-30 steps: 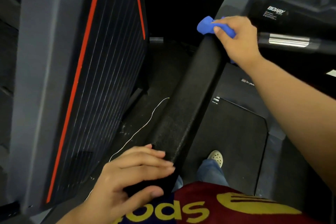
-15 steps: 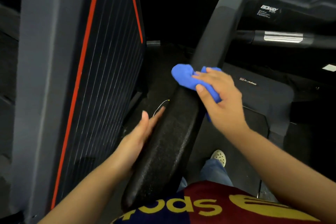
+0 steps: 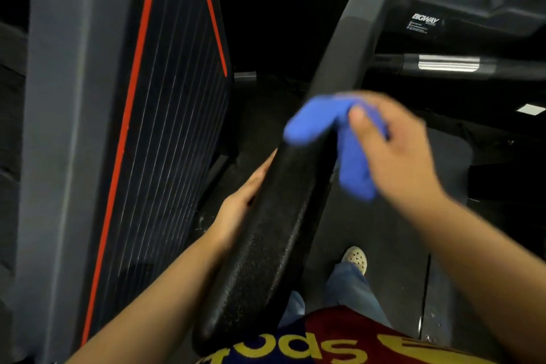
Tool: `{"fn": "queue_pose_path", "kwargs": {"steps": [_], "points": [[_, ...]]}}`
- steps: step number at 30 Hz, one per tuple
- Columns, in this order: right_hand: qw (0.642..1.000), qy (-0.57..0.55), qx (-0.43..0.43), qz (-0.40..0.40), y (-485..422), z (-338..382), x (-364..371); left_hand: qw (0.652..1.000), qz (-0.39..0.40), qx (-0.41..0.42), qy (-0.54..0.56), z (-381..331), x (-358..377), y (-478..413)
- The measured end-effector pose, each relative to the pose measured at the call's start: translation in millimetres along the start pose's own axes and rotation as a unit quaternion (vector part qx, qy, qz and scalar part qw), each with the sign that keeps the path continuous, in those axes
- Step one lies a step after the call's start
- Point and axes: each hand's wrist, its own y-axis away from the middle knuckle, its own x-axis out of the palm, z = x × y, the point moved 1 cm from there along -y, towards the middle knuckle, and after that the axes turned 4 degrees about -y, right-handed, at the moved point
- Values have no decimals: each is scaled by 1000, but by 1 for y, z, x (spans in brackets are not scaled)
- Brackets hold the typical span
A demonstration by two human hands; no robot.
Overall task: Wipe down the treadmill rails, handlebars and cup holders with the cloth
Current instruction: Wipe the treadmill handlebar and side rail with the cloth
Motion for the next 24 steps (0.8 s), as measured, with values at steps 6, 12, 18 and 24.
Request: {"fn": "queue_pose_path", "kwargs": {"steps": [6, 12, 18, 24], "points": [[987, 135, 30, -84, -120, -41, -35, 993, 50, 86, -60, -17, 0, 5], [945, 309, 38, 96, -153, -72, -3, 995, 39, 58, -69, -11, -3, 7], [922, 379, 29, 71, -135, -68, 8, 997, 36, 55, -50, -11, -2, 7], [933, 357, -44, 37, -69, -58, 21, 996, 45, 60, -56, -13, 0, 7]]}}
